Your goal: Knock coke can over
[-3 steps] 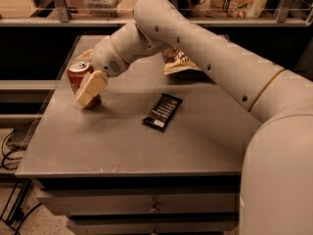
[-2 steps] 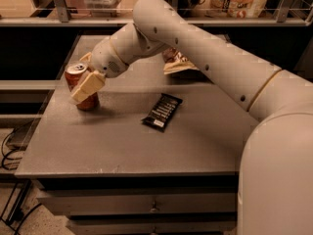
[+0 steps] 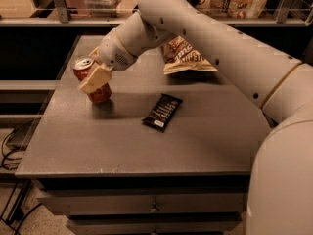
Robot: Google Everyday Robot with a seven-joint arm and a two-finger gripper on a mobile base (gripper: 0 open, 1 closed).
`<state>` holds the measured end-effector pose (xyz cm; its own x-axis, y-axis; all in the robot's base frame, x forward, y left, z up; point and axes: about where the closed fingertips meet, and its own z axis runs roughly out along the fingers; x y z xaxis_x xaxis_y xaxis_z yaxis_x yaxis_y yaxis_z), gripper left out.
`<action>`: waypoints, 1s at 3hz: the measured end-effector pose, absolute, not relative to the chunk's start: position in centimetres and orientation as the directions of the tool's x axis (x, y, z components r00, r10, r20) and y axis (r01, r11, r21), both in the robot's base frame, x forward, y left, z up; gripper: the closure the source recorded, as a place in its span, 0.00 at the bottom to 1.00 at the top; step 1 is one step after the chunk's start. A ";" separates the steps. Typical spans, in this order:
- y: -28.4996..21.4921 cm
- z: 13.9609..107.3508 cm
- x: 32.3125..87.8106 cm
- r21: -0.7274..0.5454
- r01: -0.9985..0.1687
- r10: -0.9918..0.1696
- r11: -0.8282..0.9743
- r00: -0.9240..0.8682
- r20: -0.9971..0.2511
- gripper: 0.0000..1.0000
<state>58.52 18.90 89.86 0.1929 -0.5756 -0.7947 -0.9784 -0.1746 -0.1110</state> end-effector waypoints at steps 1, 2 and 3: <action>16.4 91.0 59.5 -0.154 -0.977 -0.667 -0.145 0.212 -0.714 1.00; 13.9 91.2 60.9 -0.192 -0.974 -0.761 -0.121 0.215 -0.612 0.82; 12.6 89.9 61.7 -0.205 -0.970 -0.838 -0.127 0.216 -0.501 0.59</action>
Offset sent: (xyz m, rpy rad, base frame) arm 0.0433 -0.0891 0.0203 -0.3964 -0.1938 -0.1578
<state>61.66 12.63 89.95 0.2158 -0.8380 -0.5012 -0.9704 -0.1272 -0.2051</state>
